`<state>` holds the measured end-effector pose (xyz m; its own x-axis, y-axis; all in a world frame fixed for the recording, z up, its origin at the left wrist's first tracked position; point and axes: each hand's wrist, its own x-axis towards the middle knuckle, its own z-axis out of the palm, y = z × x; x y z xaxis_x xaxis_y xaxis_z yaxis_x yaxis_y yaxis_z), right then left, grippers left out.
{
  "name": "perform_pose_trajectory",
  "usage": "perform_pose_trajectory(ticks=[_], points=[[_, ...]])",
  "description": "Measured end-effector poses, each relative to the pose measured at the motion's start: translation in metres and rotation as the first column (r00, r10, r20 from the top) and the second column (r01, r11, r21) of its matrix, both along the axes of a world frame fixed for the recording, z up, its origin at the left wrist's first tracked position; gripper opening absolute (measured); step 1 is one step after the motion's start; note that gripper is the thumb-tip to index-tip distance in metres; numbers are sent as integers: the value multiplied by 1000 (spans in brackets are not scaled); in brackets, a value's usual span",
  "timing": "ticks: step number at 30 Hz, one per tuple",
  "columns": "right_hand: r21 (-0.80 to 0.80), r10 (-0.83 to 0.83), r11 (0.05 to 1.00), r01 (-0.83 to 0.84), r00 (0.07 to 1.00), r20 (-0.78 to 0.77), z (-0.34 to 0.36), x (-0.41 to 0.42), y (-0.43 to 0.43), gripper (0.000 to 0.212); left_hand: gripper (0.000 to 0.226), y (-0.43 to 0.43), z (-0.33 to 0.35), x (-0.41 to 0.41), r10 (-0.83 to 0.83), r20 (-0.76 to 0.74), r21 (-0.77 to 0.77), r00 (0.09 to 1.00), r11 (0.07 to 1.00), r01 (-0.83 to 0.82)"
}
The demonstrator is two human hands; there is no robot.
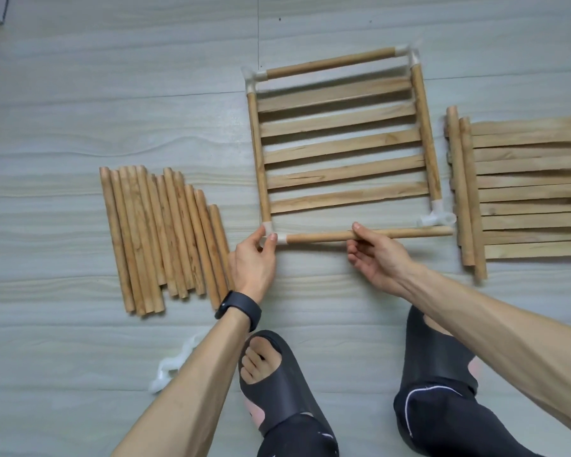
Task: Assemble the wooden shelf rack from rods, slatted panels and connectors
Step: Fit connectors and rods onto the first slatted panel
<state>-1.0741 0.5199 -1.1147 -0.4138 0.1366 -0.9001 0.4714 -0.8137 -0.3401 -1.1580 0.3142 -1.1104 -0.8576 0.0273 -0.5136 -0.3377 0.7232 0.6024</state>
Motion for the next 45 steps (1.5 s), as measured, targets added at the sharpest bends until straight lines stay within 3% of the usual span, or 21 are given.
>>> perform_pose_trajectory(ticks=[3, 5, 7, 8, 10, 12, 14, 15, 18, 21, 25, 28, 31, 34, 36, 37, 40, 45], points=[[-11, 66, 998, -66, 997, 40, -8, -1, 2, 24, 48, 1, -3, -7, -238, -57, -171, 970, 959, 226], [98, 316, 941, -324, 944, 94, -6, 4, 2, 33, 58, 5, -5, -6, -365, -64, -268, 929, 903, 336], [293, 537, 773, -562, 827, 169, -2, 13, 7, 36, 71, 8, -7, -3, -504, -99, -377, 858, 817, 437], [429, 556, 687, -587, 804, 209, 1, 20, 13, 35, 73, 8, -11, -4, -592, -114, -425, 798, 755, 499], [708, 455, 478, -520, 836, 306, 9, 35, 35, 35, 62, 6, -20, -13, -745, -108, -465, 658, 623, 629], [856, 278, 296, -425, 895, 348, 18, 45, 63, 28, 41, 2, -27, -24, -805, -97, -429, 585, 564, 705], [873, 187, 267, -409, 910, 369, 20, 48, 93, 24, 33, 0, -32, -30, -797, -100, -372, 595, 585, 721], [846, 204, 281, -453, 889, 409, 18, 48, 106, 33, 32, 0, -33, -31, -789, -100, -361, 606, 596, 717], [696, 367, 223, -683, 720, 589, 8, 44, 125, 57, 32, 1, -34, -29, -761, -85, -342, 643, 628, 699], [666, 415, 82, -741, 633, 654, -8, 36, 124, 47, 35, 1, -30, -29, -757, -78, -316, 649, 636, 704], [693, 348, 98, -714, 677, 649, -20, 27, 121, 29, 41, 0, -24, -30, -752, -87, -279, 654, 649, 708], [692, 301, 180, -700, 708, 638, -24, 25, 123, 30, 35, 1, -17, -17, -725, -117, -234, 678, 684, 691], [665, 296, 149, -732, 675, 676, -24, 20, 128, 34, 28, 2, -19, 10, -625, -149, -138, 766, 780, 610], [613, 359, 86, -786, 598, 717, -26, 19, 129, 44, 35, 10, -15, 33, -151, -152, 112, 977, 979, 169], [552, 403, 19, -834, 512, 759, -28, 20, 127, 54, 40, 15, -13, 30, 201, -64, 123, 978, 974, -192], [530, 413, -17, -848, 477, 776, -29, 21, 126, 57, 40, 16, -15, 25, 271, -7, 71, 963, 960, -270], [520, 408, -72, -851, 451, 794, -28, 21, 127, 59, 38, 14, -21, 11, 217, 199, -30, 956, 976, -215], [539, 408, 40, -841, 507, 759, -19, 11, 129, 58, 24, 7, -27, 10, 207, 272, 165, 940, 952, -258]])
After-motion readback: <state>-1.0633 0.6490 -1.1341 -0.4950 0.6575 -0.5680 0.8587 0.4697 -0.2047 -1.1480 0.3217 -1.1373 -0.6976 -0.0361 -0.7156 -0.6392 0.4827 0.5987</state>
